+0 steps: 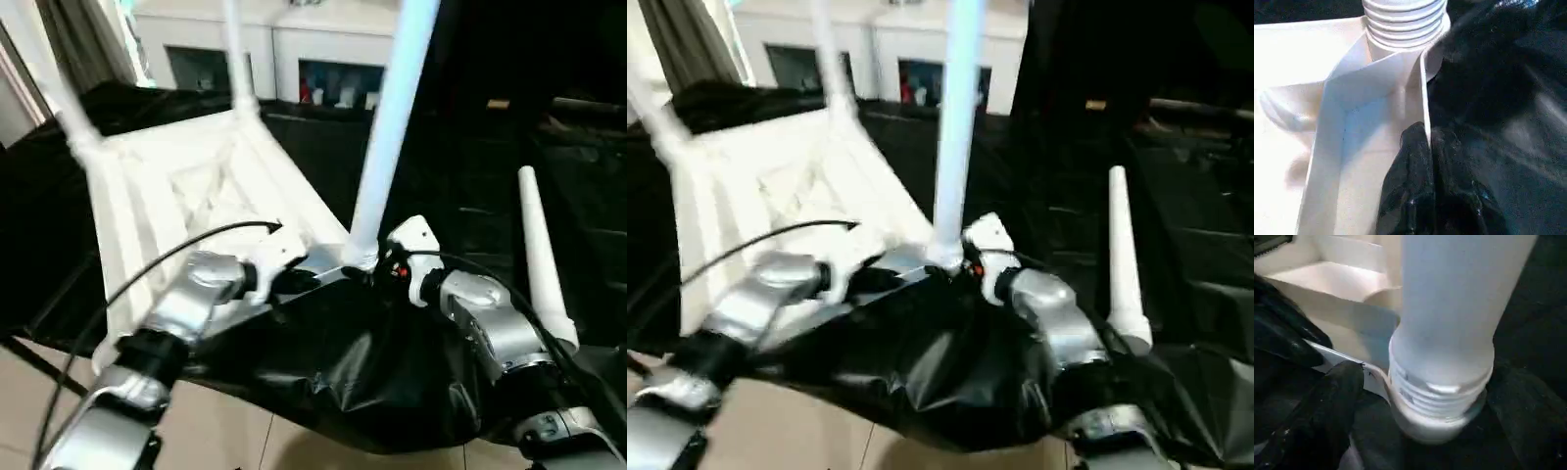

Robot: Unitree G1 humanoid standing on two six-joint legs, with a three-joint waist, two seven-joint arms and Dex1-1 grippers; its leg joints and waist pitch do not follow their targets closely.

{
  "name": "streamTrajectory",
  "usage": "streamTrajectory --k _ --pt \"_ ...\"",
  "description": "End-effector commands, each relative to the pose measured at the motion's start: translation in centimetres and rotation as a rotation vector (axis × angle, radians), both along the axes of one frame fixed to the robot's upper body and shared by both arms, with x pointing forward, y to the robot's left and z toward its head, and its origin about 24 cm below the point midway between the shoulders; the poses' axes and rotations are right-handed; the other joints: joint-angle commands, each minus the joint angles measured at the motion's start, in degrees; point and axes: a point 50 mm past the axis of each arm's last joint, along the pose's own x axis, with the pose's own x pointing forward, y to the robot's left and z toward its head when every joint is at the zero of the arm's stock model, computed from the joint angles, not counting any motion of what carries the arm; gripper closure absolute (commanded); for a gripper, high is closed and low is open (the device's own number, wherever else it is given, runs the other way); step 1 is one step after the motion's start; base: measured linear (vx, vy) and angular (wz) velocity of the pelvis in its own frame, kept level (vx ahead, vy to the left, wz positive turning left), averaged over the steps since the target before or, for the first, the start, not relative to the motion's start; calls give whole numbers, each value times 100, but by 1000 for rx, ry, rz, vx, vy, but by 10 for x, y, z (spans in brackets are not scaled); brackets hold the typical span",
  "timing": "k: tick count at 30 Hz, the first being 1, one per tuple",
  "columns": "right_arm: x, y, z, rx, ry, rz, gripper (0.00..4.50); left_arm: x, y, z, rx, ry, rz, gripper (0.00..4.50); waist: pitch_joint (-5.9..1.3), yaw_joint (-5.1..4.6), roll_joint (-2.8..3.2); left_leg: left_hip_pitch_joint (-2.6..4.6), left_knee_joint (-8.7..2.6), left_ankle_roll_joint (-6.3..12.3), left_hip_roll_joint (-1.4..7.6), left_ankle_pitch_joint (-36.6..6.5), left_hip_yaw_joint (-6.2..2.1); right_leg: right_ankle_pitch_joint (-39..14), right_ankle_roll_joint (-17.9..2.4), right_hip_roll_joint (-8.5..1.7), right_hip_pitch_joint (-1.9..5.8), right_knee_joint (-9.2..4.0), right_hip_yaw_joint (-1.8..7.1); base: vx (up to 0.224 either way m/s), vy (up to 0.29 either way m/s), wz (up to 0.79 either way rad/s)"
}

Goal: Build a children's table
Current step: Rotate leg to tighten

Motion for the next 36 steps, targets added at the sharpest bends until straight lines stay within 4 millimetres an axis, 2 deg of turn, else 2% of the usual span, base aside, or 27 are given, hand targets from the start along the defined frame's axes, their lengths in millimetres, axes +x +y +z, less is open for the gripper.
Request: streamTrajectory --k 1,3,5,6,7,9,13,15,16,21,23,30,34,36 --pt "-8 5 5 18 -1 120 34 -21 2 -21 37 114 -115 450 -336 32 -75 24 -248 1075 345 405 -116 1990 -1648 -472 312 -205 280 0 0 0" --pt "-13 3 7 25 17 193 34 -29 9 -17 21 136 -164 450 -314 44 -55 46 -264 1044 394 172 -110 1524 -1670 -467 285 -225 280 0 0 0" --pt "-15 3 8 27 24 228 34 -32 13 -16 25 144 -172 450 -304 52 -48 60 -271 987 417 90 -106 1276 -1713 -458 265 -224 276 0 0 0" --pt "-18 4 9 38 35 274 34 -37 18 -14 34 160 -209 450 -297 56 -56 79 -274 943 415 37 -92 1117 -1732 -447 242 -235 277 0 0 0" --pt "-19 5 9 40 34 297 34 -41 22 -13 40 175 -229 450 -290 62 -76 62 -285 900 417 -17 -96 982 -1723 -463 256 -235 284 0 0 0" --pt "-18 8 8 35 37 308 34 -42 24 -11 41 181 -243 450 -281 63 -57 70 -288 852 409 -35 -92 882 -1714 -456 237 -238 287 0 0 0" --pt "-17 11 6 13 46 350 34 -40 28 -8 54 169 -225 450 -257 58 -112 74 -299 612 386 -195 -81 590 -1709 -475 238 -255 315 0 0 0" --pt "-17 11 5 -3 51 366 34 -39 29 -7 57 164 -219 450 -257 54 -123 77 -297 584 384 -176 -82 628 -1710 -473 240 -249 319 0 0 0" --pt "-17 11 5 -9 54 376 34 -39 29 -7 58 163 -218 450 -261 51 -158 71 -284 596 373 -89 -79 780 -1720 -469 250 -229 321 0 0 0" --pt "-16 11 4 -17 60 390 34 -39 29 -5 56 159 -209 450 -274 43 -210 61 -250 741 361 167 -78 1090 -1744 -463 261 -189 320 0 0 0" --pt "-15 11 5 -11 59 392 34 -39 28 -5 57 162 -210 450 -275 50 -196 65 -239 782 359 199 -78 1069 -1763 -464 254 -187 316 0 0 0" --pt "-15 12 5 13 67 411 34 -39 29 -6 62 168 -206 450 -296 49 -227 73 -224 785 363 189 -82 1185 -1800 -460 267 -165 312 0 0 0" --pt "-14 12 3 21 78 408 72 -38 29 -6 67 169 -206 450 -303 52 -228 72 -216 782 361 208 -81 1215 -1831 -457 270 -158 309 0 0 0" --pt "-14 12 2 31 83 407 90 -38 29 -6 69 170 -206 450 -309 55 -210 74 -210 785 361 237 -87 1272 -1852 -453 269 -147 307 0 0 0"
